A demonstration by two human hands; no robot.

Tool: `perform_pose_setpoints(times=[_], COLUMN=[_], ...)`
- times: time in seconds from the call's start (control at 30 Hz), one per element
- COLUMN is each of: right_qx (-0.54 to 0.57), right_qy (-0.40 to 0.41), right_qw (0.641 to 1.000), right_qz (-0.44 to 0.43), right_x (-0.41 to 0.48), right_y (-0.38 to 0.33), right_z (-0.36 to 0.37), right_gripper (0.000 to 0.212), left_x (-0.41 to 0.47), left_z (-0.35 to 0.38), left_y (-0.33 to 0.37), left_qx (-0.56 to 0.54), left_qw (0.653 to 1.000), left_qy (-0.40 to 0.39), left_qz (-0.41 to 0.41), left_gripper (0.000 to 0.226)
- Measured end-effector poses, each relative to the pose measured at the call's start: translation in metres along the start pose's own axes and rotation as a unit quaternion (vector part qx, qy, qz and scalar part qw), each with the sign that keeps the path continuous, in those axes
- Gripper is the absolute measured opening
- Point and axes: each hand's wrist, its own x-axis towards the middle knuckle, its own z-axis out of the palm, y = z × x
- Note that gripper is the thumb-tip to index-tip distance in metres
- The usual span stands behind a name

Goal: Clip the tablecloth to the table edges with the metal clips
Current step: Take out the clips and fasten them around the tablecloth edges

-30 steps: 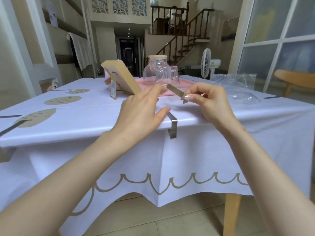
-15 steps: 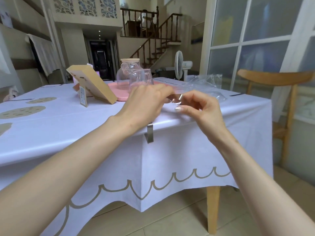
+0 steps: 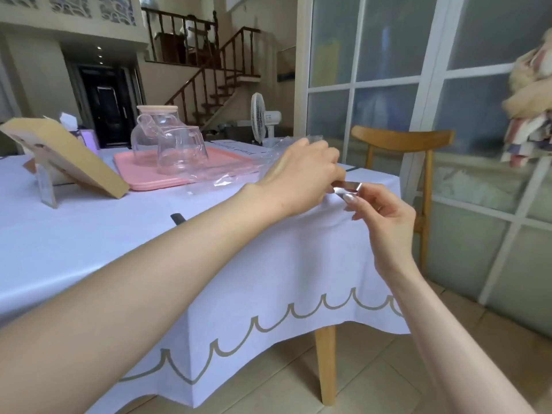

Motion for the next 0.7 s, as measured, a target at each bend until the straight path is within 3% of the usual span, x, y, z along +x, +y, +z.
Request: perform_pose_setpoints(times=[0.17,0.37,0.57,0.7], right_qx=[0.002,0.021,0.116,0.17], right_qy=[0.032,0.05,0.038,0.005], right_qw=[0.999,0.996,0.989,0.982], right_qz=[0.04,0.073,0.08,0.085], right_x=[0.013,0.032,0.046,0.05], right_y=[0.021,0.042,0.049,0.05], right_z=[-0.012,-0.022,-0.03,-0.038], right_gripper=[0.024,0.026,0.021,0.038], left_x=[0.048,0.081,0.102,0.111], left_z=[0.009,0.035,0.049,0.055], left_y=[-0.004,-0.017,-0.026,-0.023], left_qx=[0.055,-0.072,-0.207,-0.246], left_qw=[0.993,0.987,0.969,0.96], left_qy=[-0.066,-0.128,-0.122,-0.118], left_qz=[0.08,0.064,0.064,0.063], left_gripper=[0.02,0.017,0.017,0.014])
